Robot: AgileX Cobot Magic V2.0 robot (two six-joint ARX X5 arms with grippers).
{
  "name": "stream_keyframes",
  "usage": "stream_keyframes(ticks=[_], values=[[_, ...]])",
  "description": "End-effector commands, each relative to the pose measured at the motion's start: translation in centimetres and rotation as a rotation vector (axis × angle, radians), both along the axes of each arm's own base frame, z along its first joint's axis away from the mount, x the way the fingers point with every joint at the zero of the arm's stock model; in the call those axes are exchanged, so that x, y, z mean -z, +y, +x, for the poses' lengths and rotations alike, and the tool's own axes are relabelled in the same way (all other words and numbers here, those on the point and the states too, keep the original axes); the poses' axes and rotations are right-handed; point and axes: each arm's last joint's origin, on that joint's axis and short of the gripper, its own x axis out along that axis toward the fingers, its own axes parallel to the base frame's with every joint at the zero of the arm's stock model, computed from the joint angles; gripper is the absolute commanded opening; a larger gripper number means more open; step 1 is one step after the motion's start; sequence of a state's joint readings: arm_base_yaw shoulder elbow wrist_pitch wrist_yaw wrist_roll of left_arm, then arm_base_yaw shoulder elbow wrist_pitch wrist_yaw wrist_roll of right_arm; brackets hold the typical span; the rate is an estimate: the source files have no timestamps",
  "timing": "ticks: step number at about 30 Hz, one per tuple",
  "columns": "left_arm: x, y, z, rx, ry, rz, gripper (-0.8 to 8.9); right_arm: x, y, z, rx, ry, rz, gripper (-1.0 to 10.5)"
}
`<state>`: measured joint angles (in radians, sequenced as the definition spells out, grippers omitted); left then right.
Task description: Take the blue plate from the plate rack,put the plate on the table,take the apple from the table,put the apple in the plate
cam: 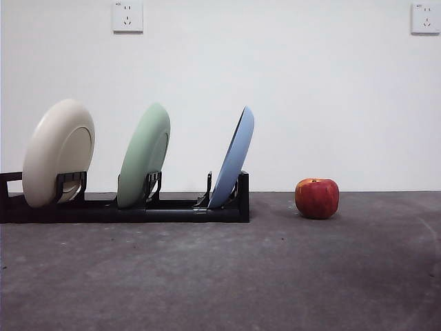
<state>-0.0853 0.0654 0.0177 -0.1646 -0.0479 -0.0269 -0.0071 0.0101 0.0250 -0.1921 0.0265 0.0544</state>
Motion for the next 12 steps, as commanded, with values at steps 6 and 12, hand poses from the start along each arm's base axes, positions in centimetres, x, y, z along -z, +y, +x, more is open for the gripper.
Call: stream_keyframes(ticks=[6, 12], values=[[-1.7, 0.0, -0.2, -0.011, -0.047, -0.067, -0.08, -1.7, 0.0, -0.3, 0.024, -0.059, 0.161, -0.1], [-5.4, 0.1, -0.6, -0.014, -0.129, -0.111, -0.08, -5.3, 0.0, -1.2, 0.018, -0.136, 0.163, -0.1]])
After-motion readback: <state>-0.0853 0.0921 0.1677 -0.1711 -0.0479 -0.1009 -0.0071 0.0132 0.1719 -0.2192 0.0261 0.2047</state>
